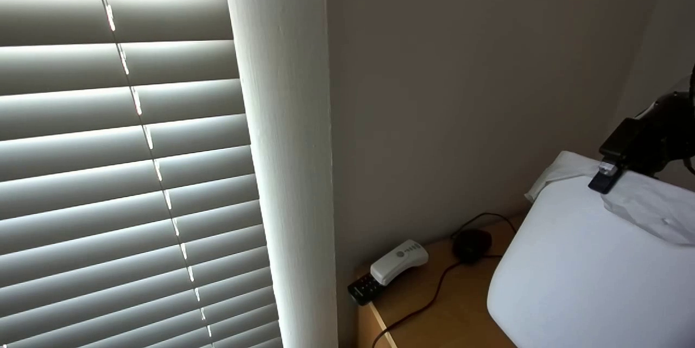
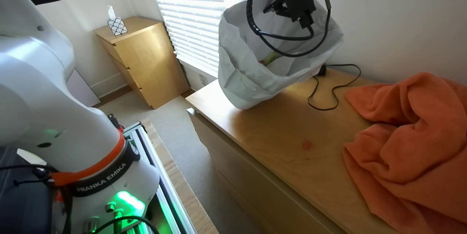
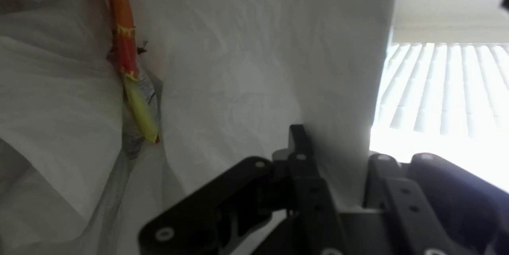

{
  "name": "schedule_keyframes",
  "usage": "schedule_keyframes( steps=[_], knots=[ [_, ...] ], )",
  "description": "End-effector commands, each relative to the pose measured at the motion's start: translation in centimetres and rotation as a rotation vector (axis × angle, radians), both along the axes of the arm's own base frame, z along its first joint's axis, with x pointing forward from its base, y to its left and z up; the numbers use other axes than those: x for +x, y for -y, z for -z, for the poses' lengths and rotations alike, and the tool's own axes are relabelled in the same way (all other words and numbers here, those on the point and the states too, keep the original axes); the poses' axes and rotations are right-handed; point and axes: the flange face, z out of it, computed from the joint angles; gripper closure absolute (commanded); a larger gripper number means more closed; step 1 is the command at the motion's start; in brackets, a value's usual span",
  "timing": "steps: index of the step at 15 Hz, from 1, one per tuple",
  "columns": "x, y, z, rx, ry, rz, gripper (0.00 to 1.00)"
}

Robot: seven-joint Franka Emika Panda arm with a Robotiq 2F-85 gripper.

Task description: Pick up the waste bin and lay it on the counter top in a horizontal position

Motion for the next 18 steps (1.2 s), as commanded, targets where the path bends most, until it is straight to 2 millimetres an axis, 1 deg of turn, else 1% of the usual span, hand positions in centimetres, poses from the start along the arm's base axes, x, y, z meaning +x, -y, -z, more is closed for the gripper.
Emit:
schedule_keyframes(
  steps=[1,2,3,5,9,10,11,12,13,17,18],
  knots=[
    [0.0,0.0,0.1,-0.001,-0.002,-0.001,0.89],
    [0.0,-0.1,0.2,0.0,-0.006,-0.004,0.89],
    [0.0,-0.3,0.4,0.001,-0.009,-0.006,0.97],
    [0.3,0.6,1.3,0.036,-0.011,0.0,0.97],
    [0.2,2.4,3.3,0.057,-0.046,0.037,0.97],
    [0.2,2.8,3.7,0.057,-0.054,0.044,0.88],
    [0.2,3.1,4.0,0.057,-0.057,0.049,0.64],
    [0.2,3.3,4.1,0.05,-0.059,0.055,0.63],
    [0.3,3.5,4.1,0.047,-0.059,0.061,0.6],
    [0.2,3.7,3.1,0.026,-0.036,0.063,0.31],
    [0.2,3.7,2.6,0.021,-0.026,0.057,0.22]
  ],
)
